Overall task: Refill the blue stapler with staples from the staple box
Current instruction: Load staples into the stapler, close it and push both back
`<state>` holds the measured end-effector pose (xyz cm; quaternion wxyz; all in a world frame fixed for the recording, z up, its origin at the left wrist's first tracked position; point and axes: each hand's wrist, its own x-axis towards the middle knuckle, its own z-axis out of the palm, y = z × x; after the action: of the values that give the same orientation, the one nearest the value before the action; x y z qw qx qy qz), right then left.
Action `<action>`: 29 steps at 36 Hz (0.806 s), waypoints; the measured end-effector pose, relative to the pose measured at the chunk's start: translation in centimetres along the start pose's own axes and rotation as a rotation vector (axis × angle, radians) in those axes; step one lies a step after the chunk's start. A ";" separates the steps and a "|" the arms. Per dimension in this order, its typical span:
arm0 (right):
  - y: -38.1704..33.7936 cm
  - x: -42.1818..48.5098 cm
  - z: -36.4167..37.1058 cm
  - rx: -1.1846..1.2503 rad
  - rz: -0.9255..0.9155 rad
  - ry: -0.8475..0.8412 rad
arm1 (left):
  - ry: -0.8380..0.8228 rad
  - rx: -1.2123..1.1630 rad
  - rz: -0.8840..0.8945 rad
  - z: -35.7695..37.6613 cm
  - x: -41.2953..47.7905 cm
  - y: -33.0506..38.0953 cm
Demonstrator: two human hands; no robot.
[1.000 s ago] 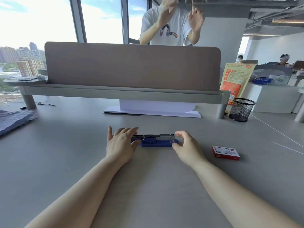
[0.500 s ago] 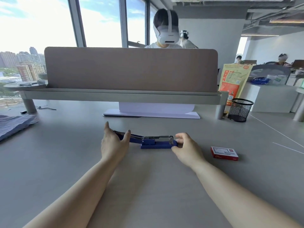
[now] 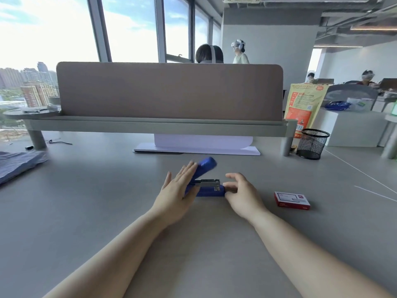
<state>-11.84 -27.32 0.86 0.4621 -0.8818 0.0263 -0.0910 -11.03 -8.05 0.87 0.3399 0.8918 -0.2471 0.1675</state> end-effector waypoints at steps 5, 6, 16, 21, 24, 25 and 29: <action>0.1 0.1 0.1 0.024 -0.097 0.045 | -0.100 0.214 0.033 0.2 -0.2 -0.3; 0.1 0.0 0.1 0.006 -0.138 0.059 | -0.103 0.237 0.036 0.2 -0.2 -0.2; -0.7 -0.6 0.1 -0.323 -0.306 0.165 | -0.137 0.342 0.054 0.2 -0.5 0.1; -0.9 -0.7 0.4 -0.317 -0.347 0.209 | -0.117 0.313 0.042 0.2 -0.5 0.0; -0.8 -0.6 0.2 -0.334 -0.288 0.163 | -0.145 0.340 0.043 0.3 -0.6 0.2; -0.8 -0.7 0.2 -0.324 -0.302 0.178 | -0.139 0.336 0.044 0.3 -0.6 0.3; -0.7 -0.9 0.2 -0.371 -0.324 0.180 | -0.132 0.331 0.047 0.2 -0.6 0.4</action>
<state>-12.70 -26.60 1.18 0.2676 -0.9325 -0.0579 -0.2355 -11.73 -8.19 0.63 0.1676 0.9386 -0.2586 0.1551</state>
